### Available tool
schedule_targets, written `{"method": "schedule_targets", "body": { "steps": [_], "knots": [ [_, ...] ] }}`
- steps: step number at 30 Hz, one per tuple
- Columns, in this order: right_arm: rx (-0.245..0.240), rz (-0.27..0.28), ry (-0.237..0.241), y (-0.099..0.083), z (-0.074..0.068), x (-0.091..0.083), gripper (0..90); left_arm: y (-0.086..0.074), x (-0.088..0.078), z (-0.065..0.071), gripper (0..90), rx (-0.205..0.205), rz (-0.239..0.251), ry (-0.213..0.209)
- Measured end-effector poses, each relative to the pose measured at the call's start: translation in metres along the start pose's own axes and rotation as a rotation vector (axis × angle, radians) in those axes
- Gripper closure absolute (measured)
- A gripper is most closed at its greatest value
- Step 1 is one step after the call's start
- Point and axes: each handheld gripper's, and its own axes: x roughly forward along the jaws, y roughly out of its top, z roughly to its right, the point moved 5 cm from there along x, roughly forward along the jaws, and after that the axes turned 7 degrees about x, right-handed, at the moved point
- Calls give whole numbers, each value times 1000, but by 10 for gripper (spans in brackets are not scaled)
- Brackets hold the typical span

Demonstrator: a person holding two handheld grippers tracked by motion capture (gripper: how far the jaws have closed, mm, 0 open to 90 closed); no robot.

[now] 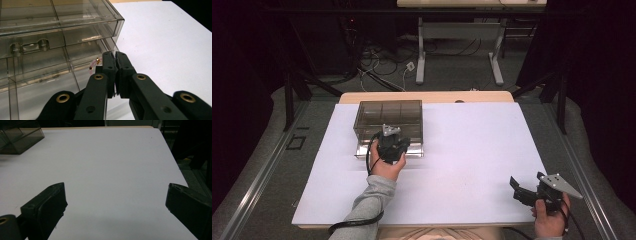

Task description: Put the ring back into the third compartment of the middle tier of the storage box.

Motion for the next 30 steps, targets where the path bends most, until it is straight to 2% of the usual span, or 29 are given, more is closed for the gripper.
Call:
{"method": "schedule_targets", "body": {
  "steps": [9,13,15,30],
  "knots": [
    [-2,4,-1,0,0,1,28,-2,7,2,871,-12,-8,3],
    [-5,5,-1,0,0,0,28,-3,9,3,871,-1,-21,4],
    [-3,4,0,0,0,1,28,-3,11,4,871,-10,-17,3],
    [1,2,3,0,-1,1,28,-6,17,4,870,-3,-36,10]
  ]
}}
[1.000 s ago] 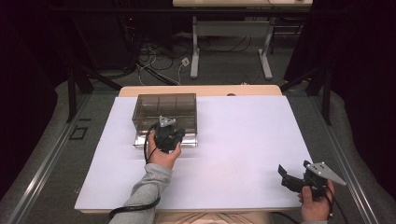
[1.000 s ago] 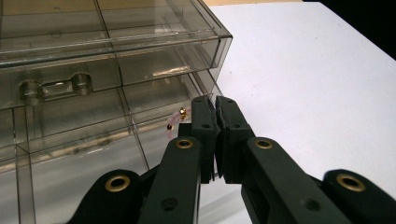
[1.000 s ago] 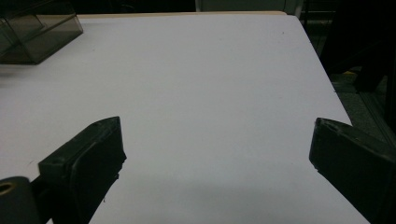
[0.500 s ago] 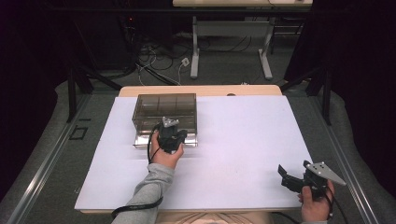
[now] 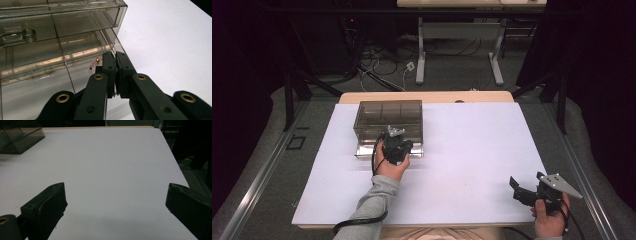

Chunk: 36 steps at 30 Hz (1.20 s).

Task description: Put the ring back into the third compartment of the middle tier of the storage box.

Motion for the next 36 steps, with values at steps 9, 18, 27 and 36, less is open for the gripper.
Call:
{"method": "schedule_targets", "body": {
  "steps": [9,18,27,36],
  "knots": [
    [-4,2,0,0,0,0,28,0,2,2,864,-7,-1,-5],
    [-5,2,1,0,0,0,28,-1,0,0,818,-7,-3,-14],
    [-9,0,3,0,0,0,28,0,-2,-2,771,-17,9,-17],
    [2,1,1,0,0,0,28,0,-6,-5,696,-36,17,-29]
  ]
}}
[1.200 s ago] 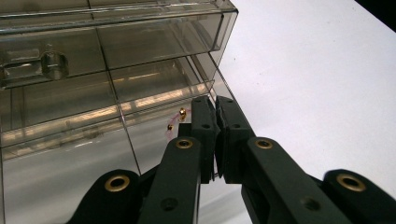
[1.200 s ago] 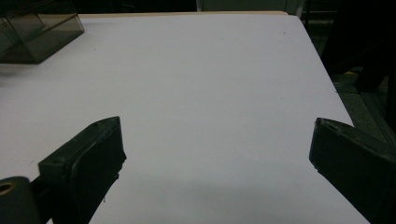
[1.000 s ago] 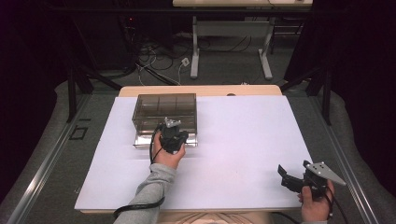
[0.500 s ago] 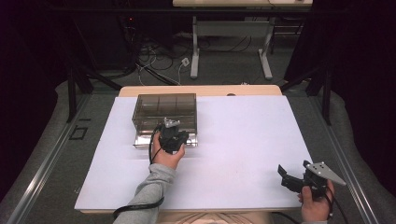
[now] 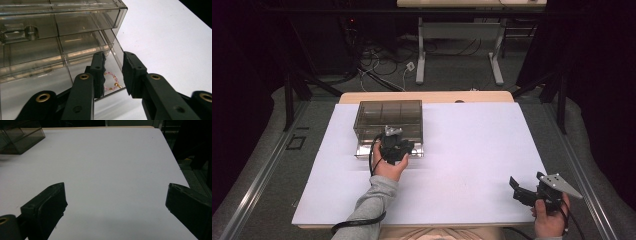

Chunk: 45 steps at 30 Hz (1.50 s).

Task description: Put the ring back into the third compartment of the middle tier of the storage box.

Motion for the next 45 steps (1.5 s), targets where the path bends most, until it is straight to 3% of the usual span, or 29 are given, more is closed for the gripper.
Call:
{"method": "schedule_targets", "body": {
  "steps": [10,13,16,33,36,40,41,43,44,45],
  "knots": [
    [-1,-8,3,0,1,0,28,0,-2,-2,627,-8,-2,-28],
    [-2,-2,1,0,2,0,28,0,-1,-1,591,0,18,-30],
    [5,-4,-2,0,2,0,28,0,-3,0,557,28,26,-48],
    [2,-9,-2,-1,3,-1,28,-6,-18,1,350,134,78,-21],
    [1,4,-3,0,3,-1,28,-7,-26,1,318,193,93,6],
    [9,34,-4,1,2,1,29,-8,-32,2,300,209,107,8],
    [2,3,-11,0,3,-2,28,-9,-34,3,298,219,109,6],
    [6,19,-12,1,3,-1,29,-10,-38,3,287,232,112,4],
    [-3,-25,-11,0,4,-5,28,-12,-42,3,287,247,114,0],
    [5,-21,-13,-1,4,-5,28,-12,-42,3,286,247,114,0]
  ]
}}
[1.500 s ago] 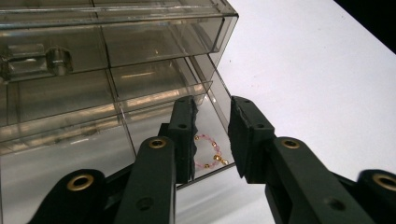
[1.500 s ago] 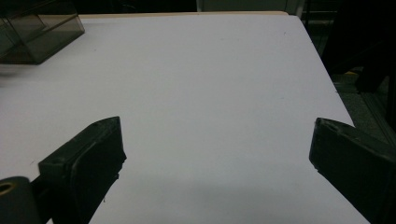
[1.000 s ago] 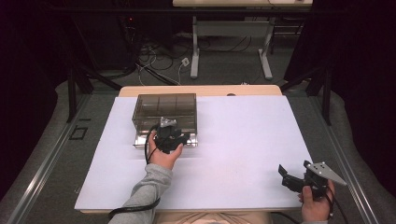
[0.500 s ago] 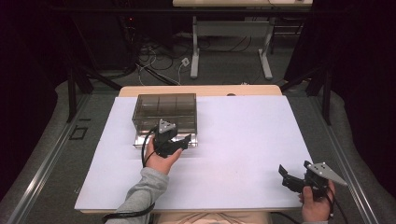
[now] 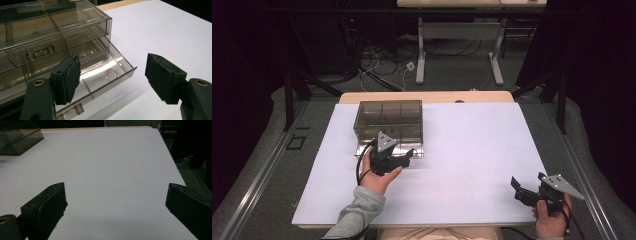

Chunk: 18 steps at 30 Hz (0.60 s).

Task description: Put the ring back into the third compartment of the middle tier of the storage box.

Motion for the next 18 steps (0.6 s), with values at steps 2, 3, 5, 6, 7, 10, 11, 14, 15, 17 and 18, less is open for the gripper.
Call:
{"method": "schedule_targets", "body": {
  "steps": [2,3,5,6,7,10,11,14,15,17,18],
  "knots": [
    [-2,19,0,0,1,1,29,-1,-4,-1,278,4,3,8],
    [1,34,3,1,1,2,29,-2,-6,-2,278,0,6,4],
    [5,55,0,1,0,3,29,-3,-11,-4,278,-25,18,-11],
    [4,56,0,1,0,3,28,-5,-15,-5,276,-32,26,-9],
    [4,56,0,1,0,3,28,-5,-15,-5,264,-32,26,-9],
    [0,23,9,1,0,0,28,-8,-22,-8,205,-46,42,-12],
    [-2,24,6,1,0,0,29,-9,-26,-10,186,-53,52,-12],
    [1,28,0,1,1,0,28,-11,-34,-13,161,-68,64,-12],
    [1,28,0,1,1,0,28,-11,-34,-13,157,-68,64,-12],
    [-1,29,-1,1,1,0,29,-13,-41,-16,131,-84,81,-15],
    [1,28,-1,1,1,0,28,-13,-41,-16,119,-84,81,-15]
  ]
}}
